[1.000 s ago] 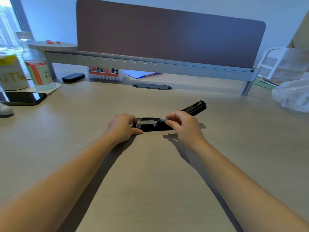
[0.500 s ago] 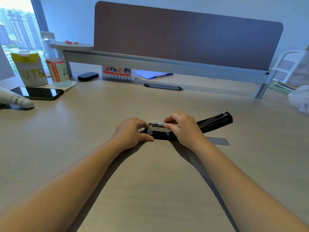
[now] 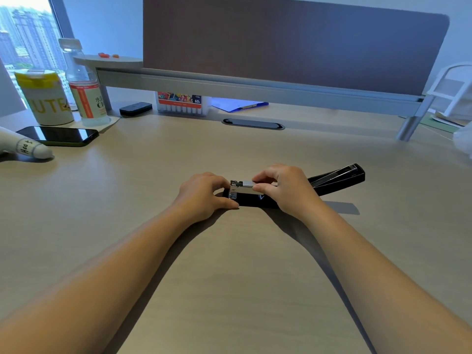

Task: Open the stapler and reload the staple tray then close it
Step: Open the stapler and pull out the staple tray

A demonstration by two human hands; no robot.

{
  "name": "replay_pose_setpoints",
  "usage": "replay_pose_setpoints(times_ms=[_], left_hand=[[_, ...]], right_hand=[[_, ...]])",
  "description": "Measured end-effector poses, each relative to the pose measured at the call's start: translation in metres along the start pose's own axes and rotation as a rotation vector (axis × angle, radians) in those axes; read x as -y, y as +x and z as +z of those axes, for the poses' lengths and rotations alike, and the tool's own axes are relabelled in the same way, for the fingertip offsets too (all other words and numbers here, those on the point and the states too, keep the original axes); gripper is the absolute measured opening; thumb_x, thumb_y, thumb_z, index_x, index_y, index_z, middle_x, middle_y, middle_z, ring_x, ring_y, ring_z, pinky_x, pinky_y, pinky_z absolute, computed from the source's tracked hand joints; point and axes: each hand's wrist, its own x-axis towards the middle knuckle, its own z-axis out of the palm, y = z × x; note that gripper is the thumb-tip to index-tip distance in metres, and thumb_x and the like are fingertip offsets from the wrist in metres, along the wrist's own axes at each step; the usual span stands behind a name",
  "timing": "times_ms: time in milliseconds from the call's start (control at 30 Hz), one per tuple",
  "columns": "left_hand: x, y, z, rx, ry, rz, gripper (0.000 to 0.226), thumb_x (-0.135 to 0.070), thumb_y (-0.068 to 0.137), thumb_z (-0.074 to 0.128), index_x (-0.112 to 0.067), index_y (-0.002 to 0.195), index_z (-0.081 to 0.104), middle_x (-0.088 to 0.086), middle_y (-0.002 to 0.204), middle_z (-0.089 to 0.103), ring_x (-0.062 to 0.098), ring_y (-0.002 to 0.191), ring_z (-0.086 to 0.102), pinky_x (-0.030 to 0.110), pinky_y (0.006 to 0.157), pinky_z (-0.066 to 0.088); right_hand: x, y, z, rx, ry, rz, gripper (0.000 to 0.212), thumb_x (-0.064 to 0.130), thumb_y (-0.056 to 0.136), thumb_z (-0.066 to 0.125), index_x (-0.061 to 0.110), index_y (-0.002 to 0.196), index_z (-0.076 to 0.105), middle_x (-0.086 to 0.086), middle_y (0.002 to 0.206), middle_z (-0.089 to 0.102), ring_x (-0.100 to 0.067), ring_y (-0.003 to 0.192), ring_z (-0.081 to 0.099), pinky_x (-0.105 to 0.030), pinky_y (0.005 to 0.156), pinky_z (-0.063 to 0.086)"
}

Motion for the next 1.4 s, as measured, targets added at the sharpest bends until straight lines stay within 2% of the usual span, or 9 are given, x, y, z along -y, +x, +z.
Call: replay_pose_setpoints(times_ms=[200, 400, 533, 900, 1000, 1100, 1233, 1300, 1400], left_hand=[[-0.001, -0.001, 0.000, -0.004, 0.006, 0.005, 0.041, -0.037, 0.069, 0.069, -0.019, 0.106, 0.063, 0.006, 0.113, 0.061, 0.025, 0.107, 0.050, 0.046, 0.094, 0.041], [-0.001, -0.002, 0.000, -0.003, 0.008, 0.008, 0.041, -0.036, 0.071, 0.068, -0.018, 0.106, 0.062, 0.007, 0.116, 0.060, 0.025, 0.108, 0.049, 0.044, 0.094, 0.042], [-0.001, -0.002, 0.001, -0.005, 0.012, 0.010, 0.041, -0.037, 0.071, 0.068, -0.018, 0.106, 0.061, 0.007, 0.116, 0.060, 0.025, 0.108, 0.049, 0.044, 0.094, 0.042], [-0.001, 0.000, -0.001, 0.002, 0.020, 0.009, 0.040, -0.036, 0.071, 0.068, -0.018, 0.107, 0.062, 0.008, 0.117, 0.059, 0.026, 0.110, 0.048, 0.045, 0.096, 0.041], [0.001, 0.000, -0.003, 0.005, 0.013, 0.001, 0.040, -0.034, 0.072, 0.067, -0.016, 0.108, 0.061, 0.009, 0.117, 0.059, 0.026, 0.111, 0.048, 0.044, 0.096, 0.041], [0.006, 0.001, -0.010, 0.004, 0.017, -0.029, 0.040, -0.032, 0.073, 0.067, -0.014, 0.109, 0.061, 0.012, 0.117, 0.058, 0.027, 0.109, 0.048, 0.041, 0.091, 0.041], [0.006, -0.001, -0.016, 0.014, -0.001, -0.052, 0.039, -0.028, 0.075, 0.065, -0.010, 0.109, 0.060, 0.015, 0.117, 0.058, 0.021, 0.098, 0.045, 0.032, 0.080, 0.035], [0.004, -0.002, -0.017, 0.016, -0.018, -0.058, 0.038, -0.026, 0.076, 0.065, -0.010, 0.109, 0.060, 0.015, 0.119, 0.058, 0.023, 0.102, 0.047, 0.031, 0.081, 0.034], [0.003, -0.003, -0.017, 0.007, -0.040, -0.068, 0.038, -0.024, 0.075, 0.066, -0.009, 0.109, 0.060, 0.015, 0.121, 0.057, 0.028, 0.112, 0.049, 0.032, 0.085, 0.037]], right_hand=[[-0.003, -0.003, -0.001, -0.027, -0.077, -0.017, 0.029, 0.021, 0.083, 0.057, 0.010, 0.110, 0.059, -0.009, 0.114, 0.061, -0.019, 0.099, 0.052, -0.023, 0.080, 0.033], [-0.009, -0.015, -0.006, -0.014, -0.193, -0.011, 0.022, 0.029, 0.082, 0.057, 0.011, 0.095, 0.063, -0.010, 0.104, 0.061, -0.017, 0.089, 0.044, -0.029, 0.078, 0.033], [-0.005, -0.015, -0.004, 0.033, -0.222, 0.002, 0.026, 0.030, 0.083, 0.055, 0.014, 0.102, 0.061, -0.009, 0.109, 0.060, -0.024, 0.101, 0.048, -0.039, 0.089, 0.038], [-0.004, -0.013, 0.000, 0.047, -0.177, -0.011, 0.038, 0.027, 0.084, 0.054, 0.024, 0.122, 0.051, -0.005, 0.125, 0.056, -0.024, 0.115, 0.045, -0.041, 0.100, 0.034], [-0.012, -0.016, -0.010, -0.057, -0.340, 0.051, 0.046, 0.036, 0.080, 0.057, 0.022, 0.123, 0.047, -0.002, 0.126, 0.056, -0.024, 0.118, 0.044, -0.038, 0.096, 0.032], [-0.022, -0.023, -0.022, -0.048, -0.500, 0.162, 0.055, 0.048, 0.074, 0.059, 0.023, 0.122, 0.046, -0.002, 0.126, 0.056, -0.026, 0.120, 0.040, -0.040, 0.100, 0.028], [-0.028, -0.026, -0.034, -0.029, -0.585, 0.306, 0.048, 0.053, 0.070, 0.059, 0.022, 0.106, 0.054, -0.005, 0.115, 0.058, -0.028, 0.124, 0.033, -0.052, 0.113, 0.008], [-0.031, -0.026, -0.038, -0.043, -0.556, 0.352, 0.040, 0.046, 0.071, 0.060, 0.022, 0.102, 0.055, -0.005, 0.112, 0.057, -0.028, 0.120, 0.036, -0.053, 0.111, 0.014], [-0.038, -0.027, -0.046, -0.112, -0.268, 0.328, 0.038, 0.026, 0.071, 0.069, 0.017, 0.106, 0.057, -0.010, 0.114, 0.051, -0.027, 0.109, 0.043, -0.035, 0.091, 0.035]])
